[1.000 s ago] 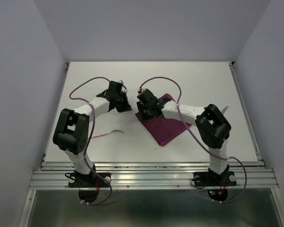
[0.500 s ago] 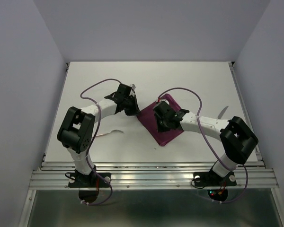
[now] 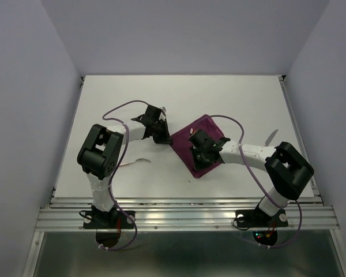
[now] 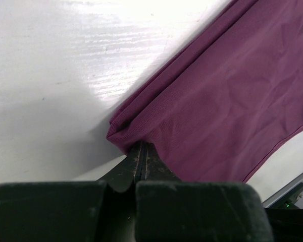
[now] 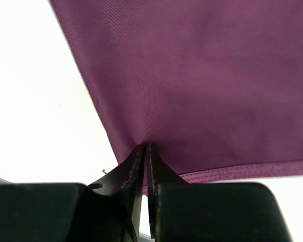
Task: Fold the napkin into a case and place the utensils inside
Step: Smooth out the lower triangle-folded napkin at the center of the board.
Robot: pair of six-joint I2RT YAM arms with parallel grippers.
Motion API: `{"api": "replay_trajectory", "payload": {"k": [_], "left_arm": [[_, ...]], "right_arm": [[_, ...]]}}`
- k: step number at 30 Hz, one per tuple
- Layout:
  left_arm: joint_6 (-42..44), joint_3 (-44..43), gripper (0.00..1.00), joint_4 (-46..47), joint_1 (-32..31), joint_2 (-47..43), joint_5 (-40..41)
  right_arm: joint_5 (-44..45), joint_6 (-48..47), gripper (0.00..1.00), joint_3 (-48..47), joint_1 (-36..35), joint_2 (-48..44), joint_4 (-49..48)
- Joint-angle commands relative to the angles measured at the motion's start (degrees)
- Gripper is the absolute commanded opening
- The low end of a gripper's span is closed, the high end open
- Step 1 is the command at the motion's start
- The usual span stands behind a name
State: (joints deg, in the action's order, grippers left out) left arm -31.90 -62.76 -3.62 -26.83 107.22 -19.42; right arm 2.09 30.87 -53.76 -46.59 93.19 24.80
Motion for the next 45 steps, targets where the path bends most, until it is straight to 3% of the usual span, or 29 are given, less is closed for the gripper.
{"api": "replay_trajectory", "payload": {"k": [1,5,14,24,32,36,38,45], "left_arm": [[1.3,-3.1,0.0,0.1,0.4,2.9,1.8],[2.6,-7.5,0.0,-1.7,0.6,4.4,2.2],[6.8,-12.2,0.0,-5.8,1.0,0.3,5.1],[4.7,-6.8,0.0,-4.6,0.9,-4.3,1.6],[4.7,-9.2,0.0,-6.7,0.8,-3.6,1.9],[5.8,-12.0,0.0,-9.1,0.7,-3.7,2.9],[6.0,-12.5,0.0,-9.1,0.5,-3.9,2.7],[6.8,-14.3,0.0,-9.9,-2.4,-1.9,1.1]], "right_arm": [[-6.4,-1.4,0.11,-1.1,-0.3,1.4,-5.5],[-8.3,-2.8,0.11,-6.6,-0.3,4.1,-5.4],[5.2,-1.2,0.17,-6.3,-0.3,-3.1,-1.8],[-0.9,0.9,0.15,4.6,-0.3,-6.2,-4.7],[-7.4,0.8,0.14,-2.9,-2.6,5.0,-13.0],[-0.4,1.4,0.17,-6.4,-2.6,2.4,-11.7],[5.1,0.9,0.22,-5.9,-0.4,-1.5,-10.9],[2.8,-0.9,0.41,0.1,17.2,-8.6,-9.4]]}}
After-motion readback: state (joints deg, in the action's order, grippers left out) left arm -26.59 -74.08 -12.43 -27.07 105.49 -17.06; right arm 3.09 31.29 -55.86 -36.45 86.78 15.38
